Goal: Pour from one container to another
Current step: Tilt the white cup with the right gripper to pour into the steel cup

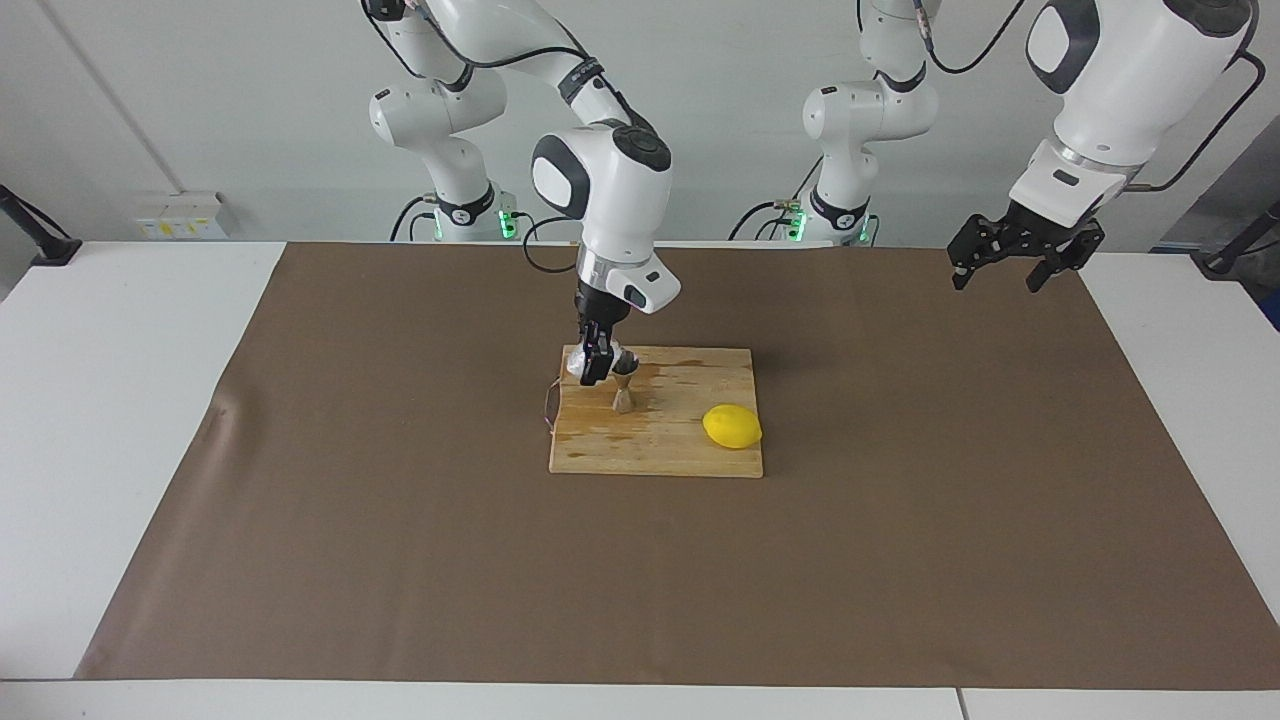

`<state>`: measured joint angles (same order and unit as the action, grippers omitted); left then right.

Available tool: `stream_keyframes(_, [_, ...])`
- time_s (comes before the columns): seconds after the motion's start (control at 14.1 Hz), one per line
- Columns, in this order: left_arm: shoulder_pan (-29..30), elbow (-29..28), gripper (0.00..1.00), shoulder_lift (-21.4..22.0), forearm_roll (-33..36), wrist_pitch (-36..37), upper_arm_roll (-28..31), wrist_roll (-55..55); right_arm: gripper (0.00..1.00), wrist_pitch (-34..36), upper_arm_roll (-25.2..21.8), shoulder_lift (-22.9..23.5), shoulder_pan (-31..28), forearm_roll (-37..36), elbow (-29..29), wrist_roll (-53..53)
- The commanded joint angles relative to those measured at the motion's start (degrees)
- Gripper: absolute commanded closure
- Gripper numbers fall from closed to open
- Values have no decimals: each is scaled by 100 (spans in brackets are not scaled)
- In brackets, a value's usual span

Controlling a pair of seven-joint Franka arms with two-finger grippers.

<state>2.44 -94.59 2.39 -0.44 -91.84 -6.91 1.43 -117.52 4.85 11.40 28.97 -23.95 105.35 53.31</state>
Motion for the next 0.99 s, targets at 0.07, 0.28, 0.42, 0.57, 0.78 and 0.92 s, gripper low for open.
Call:
stream_keyframes(0.07, [64,-104,0,130,-79,43,-21,86,56,-43,16,-68,21,-400,134,-198])
stream_keyframes(0.28, [64,-104,0,130,-79,43,-21,95,56,-70,16,-112,161,-567,213,-259])
stream_keyframes(0.42, [64,-104,0,130,-79,34,-21,86,56,-148,16,-138,179,-742,301,-381])
stream_keyframes(0.57, [64,-104,0,130,-79,43,-21,86,56,-315,16,-191,188,-892,450,-479])
stream_keyframes(0.78, [64,-104,0,130,-79,34,-21,86,56,-368,16,-226,196,-1059,495,-558])
stream_keyframes(0.92, [64,-104,0,130,-79,43,-21,86,56,-456,16,-270,275,-1270,608,-733])
